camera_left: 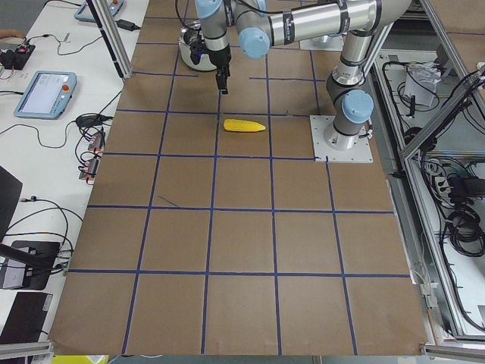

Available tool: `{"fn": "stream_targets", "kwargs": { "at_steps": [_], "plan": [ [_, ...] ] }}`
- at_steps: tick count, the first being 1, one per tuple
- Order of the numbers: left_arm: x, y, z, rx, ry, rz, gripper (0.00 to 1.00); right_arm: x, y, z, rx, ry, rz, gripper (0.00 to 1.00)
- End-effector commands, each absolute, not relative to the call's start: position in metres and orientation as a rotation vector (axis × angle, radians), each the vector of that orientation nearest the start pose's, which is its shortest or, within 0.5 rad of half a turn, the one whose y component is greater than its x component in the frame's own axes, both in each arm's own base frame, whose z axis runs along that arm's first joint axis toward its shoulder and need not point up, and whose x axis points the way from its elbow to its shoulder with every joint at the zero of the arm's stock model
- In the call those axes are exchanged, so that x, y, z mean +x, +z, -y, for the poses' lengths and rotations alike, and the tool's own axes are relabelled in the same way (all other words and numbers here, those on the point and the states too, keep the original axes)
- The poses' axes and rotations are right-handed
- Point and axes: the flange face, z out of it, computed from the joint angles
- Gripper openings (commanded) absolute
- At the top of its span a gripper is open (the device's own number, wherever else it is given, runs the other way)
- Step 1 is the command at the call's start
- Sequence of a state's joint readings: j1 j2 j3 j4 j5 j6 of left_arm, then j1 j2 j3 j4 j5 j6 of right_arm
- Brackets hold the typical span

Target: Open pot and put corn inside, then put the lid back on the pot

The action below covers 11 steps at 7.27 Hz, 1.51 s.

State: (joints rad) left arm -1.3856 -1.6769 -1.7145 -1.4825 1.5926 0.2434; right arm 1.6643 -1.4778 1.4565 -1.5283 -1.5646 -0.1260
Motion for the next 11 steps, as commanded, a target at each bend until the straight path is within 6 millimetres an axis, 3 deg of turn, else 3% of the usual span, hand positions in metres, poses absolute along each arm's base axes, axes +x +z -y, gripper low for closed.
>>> {"fn": "stream_targets", "kwargs": {
  "at_steps": [1, 2, 3, 4, 7, 8, 9, 10, 11],
  "plan": [
    [-0.032, 0.288, 0.498, 0.083, 0.293, -3.148, 1.0, 0.174, 0.49, 0.477, -0.317, 0.045, -3.117, 0.27],
    [-0.031, 0.258, 0.496, 0.101, 0.179, -3.137, 1.0, 0.171, 0.484, 0.465, -0.316, 0.057, -3.117, 0.27],
    [-0.033, 0.223, 0.488, 0.096, 0.195, -3.143, 1.0, 0.172, 0.486, 0.457, -0.317, 0.038, -3.117, 0.27],
    [-0.034, 0.204, 0.488, 0.094, 0.219, -3.145, 1.0, 0.172, 0.484, 0.454, -0.316, 0.045, -3.117, 0.27],
    [-0.037, 0.176, 0.492, 0.111, 0.252, -3.146, 0.91, 0.17, 0.484, 0.455, -0.312, 0.048, -3.117, 0.28],
    [-0.037, 0.171, 0.492, 0.094, 0.266, -3.148, 0.74, 0.17, 0.484, 0.455, -0.312, 0.048, -3.117, 0.29],
    [-0.038, 0.172, 0.492, 0.097, 0.267, -3.147, 0.38, 0.17, 0.484, 0.455, -0.309, 0.05, -3.118, 0.29],
    [-0.043, 0.173, 0.493, 0.113, 0.259, -3.148, 0.23, 0.17, 0.484, 0.455, -0.309, 0.048, -3.118, 0.29],
    [-0.049, 0.182, 0.494, 0.121, 0.231, -3.16, 0.19, 0.17, 0.484, 0.455, -0.312, 0.045, -3.117, 0.29]
  ]
}}
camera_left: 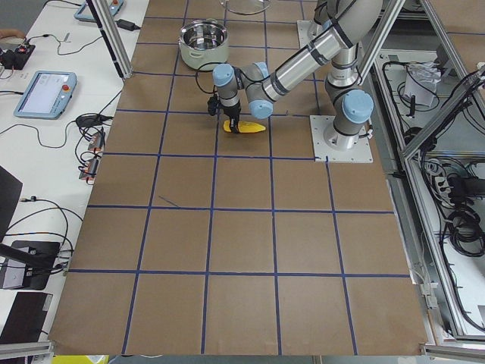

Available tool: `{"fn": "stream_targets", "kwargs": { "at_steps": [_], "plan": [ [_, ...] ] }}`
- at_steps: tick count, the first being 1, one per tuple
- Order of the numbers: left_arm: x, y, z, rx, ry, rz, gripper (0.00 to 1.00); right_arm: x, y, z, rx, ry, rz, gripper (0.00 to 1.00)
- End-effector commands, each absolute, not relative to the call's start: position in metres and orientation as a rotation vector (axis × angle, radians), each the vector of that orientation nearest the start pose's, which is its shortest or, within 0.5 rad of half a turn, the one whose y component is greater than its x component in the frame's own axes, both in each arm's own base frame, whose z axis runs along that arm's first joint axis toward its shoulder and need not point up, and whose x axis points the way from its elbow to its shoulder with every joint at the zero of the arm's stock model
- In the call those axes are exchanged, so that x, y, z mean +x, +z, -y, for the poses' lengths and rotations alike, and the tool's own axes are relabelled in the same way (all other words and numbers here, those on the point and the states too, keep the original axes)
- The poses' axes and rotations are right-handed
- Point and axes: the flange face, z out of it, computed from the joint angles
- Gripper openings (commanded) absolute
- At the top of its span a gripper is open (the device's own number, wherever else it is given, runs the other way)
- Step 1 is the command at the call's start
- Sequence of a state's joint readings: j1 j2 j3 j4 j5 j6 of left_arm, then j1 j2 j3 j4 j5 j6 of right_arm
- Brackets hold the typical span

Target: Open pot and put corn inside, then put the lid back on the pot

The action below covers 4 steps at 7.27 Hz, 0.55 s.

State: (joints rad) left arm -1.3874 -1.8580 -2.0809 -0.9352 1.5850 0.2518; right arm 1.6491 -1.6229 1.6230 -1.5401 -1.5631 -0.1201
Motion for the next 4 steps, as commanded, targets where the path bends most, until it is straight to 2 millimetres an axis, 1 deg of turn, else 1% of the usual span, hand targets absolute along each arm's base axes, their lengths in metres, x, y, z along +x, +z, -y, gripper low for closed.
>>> {"fn": "stream_targets", "kwargs": {
  "at_steps": [1, 2, 3, 4],
  "plan": [
    [-0.065, 0.204, 0.501, 0.127, 0.168, -3.174, 0.18, 0.17, 0.484, 0.455, -0.312, 0.045, -3.117, 0.3],
    [-0.096, 0.227, 0.504, 0.086, 0.173, -3.17, 0.17, 0.17, 0.485, 0.455, -0.316, 0.043, -3.117, 0.3],
    [-0.145, 0.255, 0.511, 0.079, 0.09, -3.161, 0.17, 0.169, 0.485, 0.455, -0.319, 0.043, -3.117, 0.3],
    [-0.182, 0.277, 0.518, 0.036, 0.049, -3.162, 0.17, 0.169, 0.485, 0.455, -0.319, 0.043, -3.117, 0.3]
  ]
}}
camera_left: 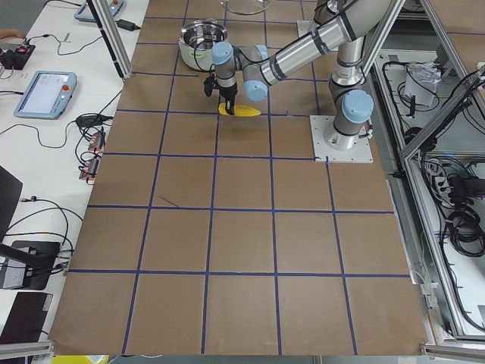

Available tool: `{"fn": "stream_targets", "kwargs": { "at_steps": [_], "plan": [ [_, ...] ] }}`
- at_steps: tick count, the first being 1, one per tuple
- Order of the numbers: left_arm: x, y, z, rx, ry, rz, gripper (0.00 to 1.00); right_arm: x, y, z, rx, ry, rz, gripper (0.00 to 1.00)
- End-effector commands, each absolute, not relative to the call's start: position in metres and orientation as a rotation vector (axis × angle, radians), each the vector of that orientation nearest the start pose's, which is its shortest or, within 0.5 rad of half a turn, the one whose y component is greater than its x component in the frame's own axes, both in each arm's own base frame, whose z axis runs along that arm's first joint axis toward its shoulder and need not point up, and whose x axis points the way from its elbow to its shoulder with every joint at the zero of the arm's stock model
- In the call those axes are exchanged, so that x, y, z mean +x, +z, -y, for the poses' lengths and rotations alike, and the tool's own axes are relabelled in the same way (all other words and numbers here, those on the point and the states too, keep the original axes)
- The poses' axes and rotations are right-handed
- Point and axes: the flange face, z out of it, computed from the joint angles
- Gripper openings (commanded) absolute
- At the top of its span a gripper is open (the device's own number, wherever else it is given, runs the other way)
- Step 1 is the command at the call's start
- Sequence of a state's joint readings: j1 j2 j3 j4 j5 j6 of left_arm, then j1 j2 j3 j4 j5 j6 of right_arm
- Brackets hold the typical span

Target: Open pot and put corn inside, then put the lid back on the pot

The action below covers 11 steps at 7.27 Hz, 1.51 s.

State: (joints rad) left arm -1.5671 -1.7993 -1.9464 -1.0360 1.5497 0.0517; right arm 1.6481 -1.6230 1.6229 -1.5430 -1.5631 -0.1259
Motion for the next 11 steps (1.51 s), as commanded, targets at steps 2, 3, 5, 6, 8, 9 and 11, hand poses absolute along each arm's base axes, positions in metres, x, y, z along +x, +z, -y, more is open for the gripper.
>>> {"fn": "stream_targets", "kwargs": {
  "at_steps": [2, 3, 5, 6, 8, 9, 11],
  "plan": [
    [-0.236, 0.323, 0.541, -0.069, 0.028, -3.23, 0.17, 0.151, 0.482, 0.459, -0.269, 0.076, -3.122, 0.31],
    [-0.259, 0.336, 0.553, -0.073, 0.055, -3.235, 0.17, 0.13, 0.48, 0.465, -0.23, 0.087, -3.12, 0.31],
    [-0.31, 0.372, 0.589, -0.11, 0.032, -3.299, 0.17, 0.122, 0.476, 0.455, -0.206, 0.099, -3.118, 0.31],
    [-0.335, 0.38, 0.607, -0.069, 0.017, -3.292, 0.17, 0.121, 0.464, 0.448, -0.201, 0.135, -3.12, 0.31],
    [-0.383, 0.378, 0.644, -0.015, 0.0, -3.285, 0.17, 0.121, 0.456, 0.435, -0.195, 0.161, -3.125, 0.31],
    [-0.41, 0.378, 0.653, 0.006, -0.009, -3.288, 0.17, 0.122, 0.455, 0.431, -0.195, 0.164, -3.128, 0.31],
    [-0.447, 0.364, 0.677, 0.037, -0.051, -3.298, 0.18, 0.121, 0.449, 0.428, -0.191, 0.184, -3.132, 0.33]
  ]
}}
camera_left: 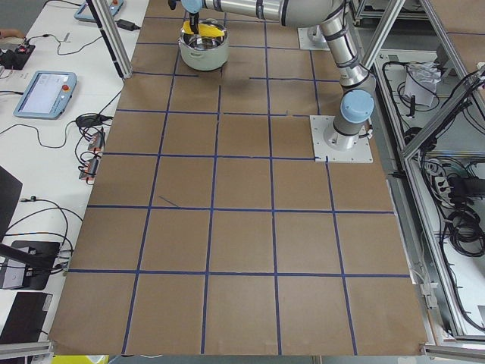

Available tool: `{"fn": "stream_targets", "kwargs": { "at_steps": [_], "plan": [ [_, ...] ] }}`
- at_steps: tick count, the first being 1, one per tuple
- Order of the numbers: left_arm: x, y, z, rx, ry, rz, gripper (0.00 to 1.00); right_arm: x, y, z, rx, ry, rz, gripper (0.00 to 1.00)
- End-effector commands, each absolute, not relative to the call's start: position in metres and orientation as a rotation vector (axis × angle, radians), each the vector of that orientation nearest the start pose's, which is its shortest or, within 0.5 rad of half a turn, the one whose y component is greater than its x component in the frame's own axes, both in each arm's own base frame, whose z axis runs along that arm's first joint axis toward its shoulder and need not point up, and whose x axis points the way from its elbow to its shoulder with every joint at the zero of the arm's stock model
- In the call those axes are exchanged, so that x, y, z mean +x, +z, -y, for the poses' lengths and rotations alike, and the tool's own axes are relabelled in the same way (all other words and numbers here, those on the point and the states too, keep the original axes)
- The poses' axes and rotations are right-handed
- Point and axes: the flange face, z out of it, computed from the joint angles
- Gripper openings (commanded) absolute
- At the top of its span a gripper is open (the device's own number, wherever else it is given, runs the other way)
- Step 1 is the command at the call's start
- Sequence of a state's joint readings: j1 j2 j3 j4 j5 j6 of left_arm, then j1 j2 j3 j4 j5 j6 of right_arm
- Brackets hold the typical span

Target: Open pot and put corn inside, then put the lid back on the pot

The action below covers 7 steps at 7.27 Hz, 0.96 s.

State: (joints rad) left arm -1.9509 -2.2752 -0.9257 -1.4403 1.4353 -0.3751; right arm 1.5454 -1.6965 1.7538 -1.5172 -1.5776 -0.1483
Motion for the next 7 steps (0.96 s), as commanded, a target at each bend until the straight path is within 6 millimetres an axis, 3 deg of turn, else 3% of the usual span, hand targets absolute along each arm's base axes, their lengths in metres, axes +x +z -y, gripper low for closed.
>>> {"fn": "stream_targets", "kwargs": {
  "at_steps": [1, 2, 3, 4, 6, 7],
  "plan": [
    [-0.452, 0.362, 0.68, 0.045, -0.045, -3.299, 0.18, 0.12, 0.449, 0.428, -0.195, 0.181, -3.142, 0.34],
    [-0.46, 0.345, 0.68, 0.06, -0.017, -3.29, 0.21, 0.12, 0.449, 0.428, -0.199, 0.181, -3.14, 0.34],
    [-0.463, 0.339, 0.676, 0.071, 0.006, -3.279, 0.72, 0.12, 0.449, 0.429, -0.2, 0.178, -3.14, 0.34],
    [-0.466, 0.336, 0.674, 0.084, 0.02, -3.267, 1.0, 0.12, 0.449, 0.429, -0.2, 0.178, -3.14, 0.34],
    [-0.464, 0.341, 0.669, 0.08, 0.044, -3.262, 1.0, 0.12, 0.449, 0.429, -0.199, 0.176, -3.139, 0.35],
    [-0.441, 0.336, 0.668, 0.05, 0.21, -3.219, 1.0, 0.119, 0.45, 0.43, -0.199, 0.169, -3.139, 0.35]
  ]
}}
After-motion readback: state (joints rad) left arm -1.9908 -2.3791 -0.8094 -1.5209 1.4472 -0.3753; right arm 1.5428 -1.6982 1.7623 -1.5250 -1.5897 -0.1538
